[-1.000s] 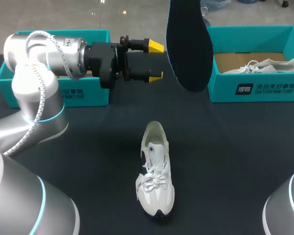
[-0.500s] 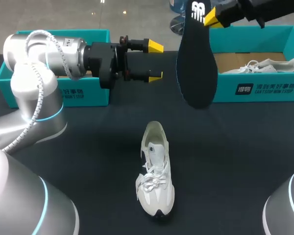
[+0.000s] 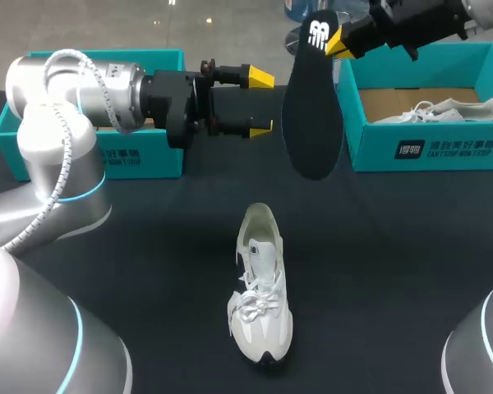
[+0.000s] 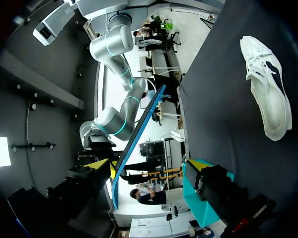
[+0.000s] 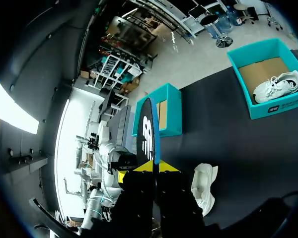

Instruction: Take the shoe out of the shoebox, open the shoe tongue, remove and reinsert the insole, then place the shoe into the shoebox

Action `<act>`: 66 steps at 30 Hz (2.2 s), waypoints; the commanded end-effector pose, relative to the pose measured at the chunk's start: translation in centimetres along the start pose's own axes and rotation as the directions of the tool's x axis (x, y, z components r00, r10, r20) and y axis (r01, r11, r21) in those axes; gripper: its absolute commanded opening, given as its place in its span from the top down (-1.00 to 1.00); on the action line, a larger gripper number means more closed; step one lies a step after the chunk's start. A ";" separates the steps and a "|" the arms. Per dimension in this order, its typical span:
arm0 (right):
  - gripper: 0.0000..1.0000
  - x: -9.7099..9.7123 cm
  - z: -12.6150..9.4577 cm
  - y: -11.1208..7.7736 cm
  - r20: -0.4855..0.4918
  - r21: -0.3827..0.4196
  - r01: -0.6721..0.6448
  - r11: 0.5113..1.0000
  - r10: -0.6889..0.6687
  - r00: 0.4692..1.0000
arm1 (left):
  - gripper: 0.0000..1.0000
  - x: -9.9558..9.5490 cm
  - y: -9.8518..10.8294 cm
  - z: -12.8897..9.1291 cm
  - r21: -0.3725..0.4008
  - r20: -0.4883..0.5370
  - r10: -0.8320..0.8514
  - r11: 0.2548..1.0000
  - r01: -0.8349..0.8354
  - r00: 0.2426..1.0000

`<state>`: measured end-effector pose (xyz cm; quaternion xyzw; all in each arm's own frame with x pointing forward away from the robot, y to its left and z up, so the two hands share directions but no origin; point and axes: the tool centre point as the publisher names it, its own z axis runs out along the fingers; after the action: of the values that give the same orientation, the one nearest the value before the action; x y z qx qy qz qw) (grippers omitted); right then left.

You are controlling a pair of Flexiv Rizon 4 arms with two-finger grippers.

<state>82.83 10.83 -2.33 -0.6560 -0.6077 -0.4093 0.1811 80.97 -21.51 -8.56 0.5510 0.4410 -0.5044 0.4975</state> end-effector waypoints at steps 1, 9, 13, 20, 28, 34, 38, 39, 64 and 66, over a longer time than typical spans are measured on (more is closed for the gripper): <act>1.00 0.9 2.0 0.7 -0.027 0.016 0.001 1.000 -0.001 1.000 | -1.00 0.1 0.0 0.1 -0.002 0.001 0.002 1.000 -0.002 1.000; 1.00 1.5 5.1 0.0 -0.064 0.063 -0.001 0.998 0.005 0.998 | -1.00 0.1 0.0 0.1 -0.002 0.001 0.002 1.000 -0.002 1.000; 1.00 2.4 6.4 -0.1 -0.078 0.103 0.003 0.995 0.005 0.997 | -1.00 0.0 0.1 0.1 0.010 0.010 0.012 1.000 -0.012 1.000; 1.00 2.7 6.6 -0.1 -0.080 0.119 0.004 0.993 0.006 0.997 | 1.00 -0.2 0.7 -0.1 0.027 0.034 0.033 0.999 -0.034 0.999; 1.00 2.8 6.7 0.1 -0.082 0.124 0.004 0.992 0.006 0.997 | 1.00 -0.4 0.5 0.0 0.027 0.047 0.032 0.999 -0.033 0.998; -1.00 2.4 6.8 0.0 -0.048 0.108 -0.010 0.994 0.015 0.999 | 1.00 -0.2 0.6 -0.3 0.024 0.045 0.026 0.999 -0.027 0.999; -1.00 2.9 4.8 0.1 0.058 0.079 0.009 0.997 -0.014 0.998 | 1.00 -0.1 0.7 -0.5 0.012 0.032 0.013 1.000 -0.014 0.999; -1.00 3.5 4.2 0.4 0.042 0.015 0.029 0.999 -0.029 0.999 | 1.00 0.1 0.7 -0.5 0.005 0.030 0.006 1.000 -0.006 1.000; -1.00 9.6 -2.5 -3.2 0.467 0.328 0.196 0.924 -0.339 0.817 | 1.00 4.9 0.4 0.9 -0.054 -0.105 -0.134 0.990 0.128 0.985; -1.00 9.4 -2.8 -3.9 0.482 0.321 0.204 0.925 -0.345 0.805 | 1.00 5.0 0.3 1.0 -0.054 -0.108 -0.141 0.989 0.136 0.984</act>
<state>77.94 15.47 5.15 -0.6023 -0.7672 -0.1978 0.0977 81.82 -22.41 -13.44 0.5347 0.5146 -0.4980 0.4486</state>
